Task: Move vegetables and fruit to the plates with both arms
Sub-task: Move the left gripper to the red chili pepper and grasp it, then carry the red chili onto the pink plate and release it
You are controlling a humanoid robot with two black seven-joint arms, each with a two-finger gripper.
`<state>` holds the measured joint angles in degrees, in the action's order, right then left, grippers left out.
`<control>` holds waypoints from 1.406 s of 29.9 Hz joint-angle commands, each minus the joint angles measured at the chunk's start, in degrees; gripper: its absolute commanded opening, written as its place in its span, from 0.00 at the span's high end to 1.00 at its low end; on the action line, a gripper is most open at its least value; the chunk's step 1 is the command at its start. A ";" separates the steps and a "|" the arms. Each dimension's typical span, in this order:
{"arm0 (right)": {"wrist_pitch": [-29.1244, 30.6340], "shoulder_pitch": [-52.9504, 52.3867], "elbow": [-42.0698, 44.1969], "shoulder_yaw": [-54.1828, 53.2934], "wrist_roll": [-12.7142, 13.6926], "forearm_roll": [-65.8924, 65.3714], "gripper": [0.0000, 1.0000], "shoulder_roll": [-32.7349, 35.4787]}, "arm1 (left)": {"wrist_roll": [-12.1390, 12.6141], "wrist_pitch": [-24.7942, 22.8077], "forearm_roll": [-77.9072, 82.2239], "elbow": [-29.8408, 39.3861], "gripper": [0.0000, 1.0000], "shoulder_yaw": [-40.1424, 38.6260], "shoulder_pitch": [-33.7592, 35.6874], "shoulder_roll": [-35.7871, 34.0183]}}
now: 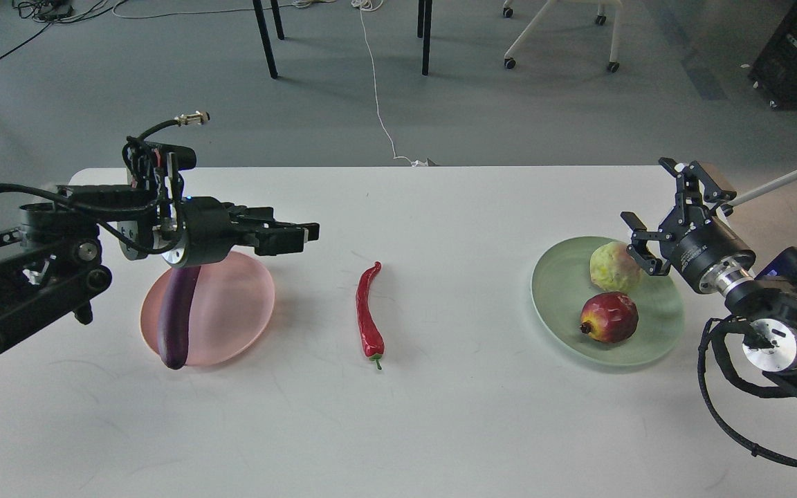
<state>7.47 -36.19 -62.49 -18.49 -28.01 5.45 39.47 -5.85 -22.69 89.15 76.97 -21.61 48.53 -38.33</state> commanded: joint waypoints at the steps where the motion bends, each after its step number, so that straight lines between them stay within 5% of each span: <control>1: 0.00 0.07 0.00 -0.05 0.01 0.00 0.03 0.08 | 3.82 0.19 0.32 -0.59 0.02 2.00 -0.54 5.80; 7: -0.08 0.24 0.00 -0.05 0.01 0.00 0.03 0.17 | 4.88 1.94 0.32 -3.57 0.03 7.81 -1.68 9.23; 25: -0.08 0.59 -0.26 -0.84 0.01 0.00 0.03 0.26 | 7.87 2.91 0.50 -11.40 0.08 7.90 -4.14 17.06; 27: -0.08 0.68 -0.17 -0.84 0.01 0.00 0.02 0.26 | 7.96 2.91 0.50 -11.49 0.18 7.90 -4.14 17.15; 34: -0.08 0.95 -0.26 -0.84 0.01 0.00 0.03 0.17 | 10.41 3.00 0.50 -11.49 0.75 7.90 -4.14 18.11; 42: -0.08 1.03 -0.26 -0.93 0.01 0.00 0.03 0.17 | 12.18 3.00 0.50 -11.22 0.92 7.90 -4.06 18.47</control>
<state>7.39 -35.17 -62.75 -19.42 -27.99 5.45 39.64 6.18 -19.70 89.65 65.59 -13.71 44.39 -19.89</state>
